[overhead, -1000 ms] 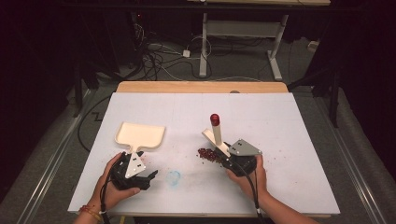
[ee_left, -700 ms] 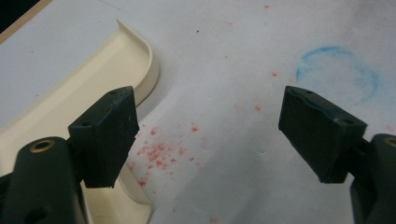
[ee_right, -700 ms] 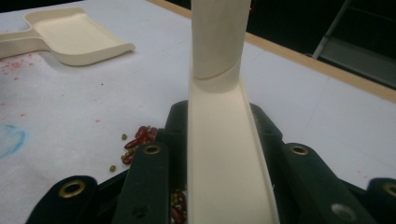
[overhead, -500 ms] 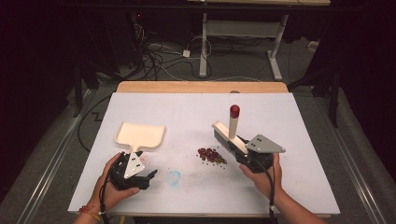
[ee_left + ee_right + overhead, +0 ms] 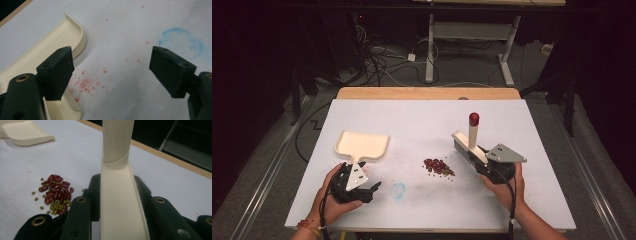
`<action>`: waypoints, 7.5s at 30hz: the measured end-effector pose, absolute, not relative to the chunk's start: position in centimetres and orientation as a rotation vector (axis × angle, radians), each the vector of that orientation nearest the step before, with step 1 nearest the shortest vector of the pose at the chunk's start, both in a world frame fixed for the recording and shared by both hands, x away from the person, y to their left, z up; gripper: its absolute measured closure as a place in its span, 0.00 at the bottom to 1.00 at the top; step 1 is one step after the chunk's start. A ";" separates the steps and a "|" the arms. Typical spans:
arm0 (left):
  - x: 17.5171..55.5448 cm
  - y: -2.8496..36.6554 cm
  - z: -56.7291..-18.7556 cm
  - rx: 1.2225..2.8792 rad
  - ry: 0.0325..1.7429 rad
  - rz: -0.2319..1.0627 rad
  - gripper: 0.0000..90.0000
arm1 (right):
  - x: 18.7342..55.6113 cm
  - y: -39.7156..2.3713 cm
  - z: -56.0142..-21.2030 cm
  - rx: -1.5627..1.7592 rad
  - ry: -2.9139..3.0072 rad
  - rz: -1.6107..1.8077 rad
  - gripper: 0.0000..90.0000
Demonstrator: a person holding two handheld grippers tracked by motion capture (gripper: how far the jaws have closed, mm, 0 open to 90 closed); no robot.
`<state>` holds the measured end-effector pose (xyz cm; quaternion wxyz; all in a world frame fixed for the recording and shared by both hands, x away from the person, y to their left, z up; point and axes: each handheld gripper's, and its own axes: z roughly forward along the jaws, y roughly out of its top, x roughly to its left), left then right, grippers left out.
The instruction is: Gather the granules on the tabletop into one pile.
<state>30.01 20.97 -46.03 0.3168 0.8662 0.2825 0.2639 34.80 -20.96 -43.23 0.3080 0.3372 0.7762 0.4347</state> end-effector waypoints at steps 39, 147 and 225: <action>29.9 21.1 -46.1 2.298 0.757 0.700 0.21 | 30.1 -23.1 -41.0 0.820 2.176 1.170 0.75; 30.2 21.4 -45.5 2.275 0.774 0.748 0.21 | 29.3 -27.0 -39.6 0.708 2.390 1.380 0.75; 30.2 20.1 -45.9 2.313 0.709 0.716 0.18 | 31.7 -28.5 -41.6 0.914 1.956 1.185 0.19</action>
